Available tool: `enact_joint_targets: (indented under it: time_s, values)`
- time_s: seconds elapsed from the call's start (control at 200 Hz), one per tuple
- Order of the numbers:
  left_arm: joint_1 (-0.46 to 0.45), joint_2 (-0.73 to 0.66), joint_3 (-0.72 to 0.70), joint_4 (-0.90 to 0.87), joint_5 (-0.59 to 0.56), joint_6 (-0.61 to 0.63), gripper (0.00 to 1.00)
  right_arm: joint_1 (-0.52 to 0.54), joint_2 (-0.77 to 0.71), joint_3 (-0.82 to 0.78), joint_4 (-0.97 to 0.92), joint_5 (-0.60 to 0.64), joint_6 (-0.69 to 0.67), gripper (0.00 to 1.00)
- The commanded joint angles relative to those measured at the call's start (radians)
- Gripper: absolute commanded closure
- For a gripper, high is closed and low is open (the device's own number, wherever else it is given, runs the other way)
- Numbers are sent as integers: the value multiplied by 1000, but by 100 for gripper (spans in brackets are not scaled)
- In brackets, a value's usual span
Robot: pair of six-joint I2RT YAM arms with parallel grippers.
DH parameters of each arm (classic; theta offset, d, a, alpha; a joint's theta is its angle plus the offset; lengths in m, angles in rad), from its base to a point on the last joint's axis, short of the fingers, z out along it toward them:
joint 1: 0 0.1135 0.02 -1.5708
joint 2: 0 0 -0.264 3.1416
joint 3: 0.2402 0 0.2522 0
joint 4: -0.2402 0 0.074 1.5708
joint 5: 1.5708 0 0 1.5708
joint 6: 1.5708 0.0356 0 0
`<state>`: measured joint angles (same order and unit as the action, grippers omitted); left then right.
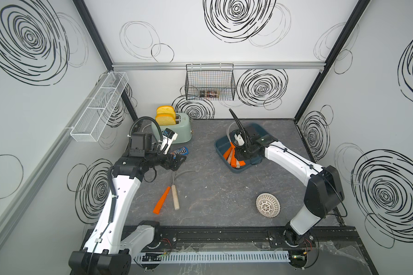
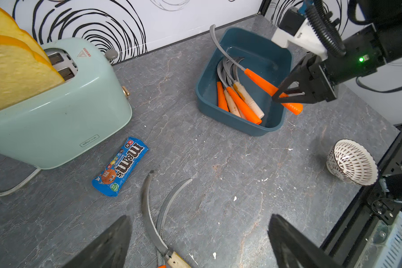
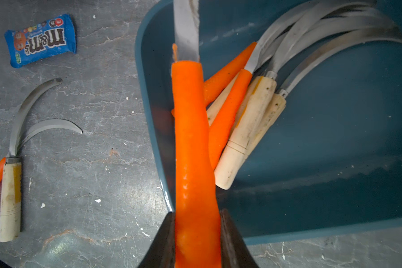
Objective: Put small sickles into storage boxes
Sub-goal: Place the sickle in the storage box.
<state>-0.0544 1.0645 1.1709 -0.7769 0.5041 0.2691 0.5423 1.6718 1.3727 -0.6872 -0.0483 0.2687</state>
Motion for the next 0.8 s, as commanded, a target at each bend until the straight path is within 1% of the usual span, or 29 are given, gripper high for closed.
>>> enact_joint_targets:
  time_s: [0.0,0.165,0.4,0.796]
  values:
    - [-12,-9,18,23,5,12,4,-31,-33,-18,-4,-43,7,100]
    - [-22,-26,-9,31,15,8,4,-76,-36,-52,13,-78,37,100]
    - [-30,-26,-1,36,16,2,4,-139,-53,-104,66,-147,93,100]
    - [-90,-13,9,47,6,21,4,-226,-44,-128,128,-227,177,100]
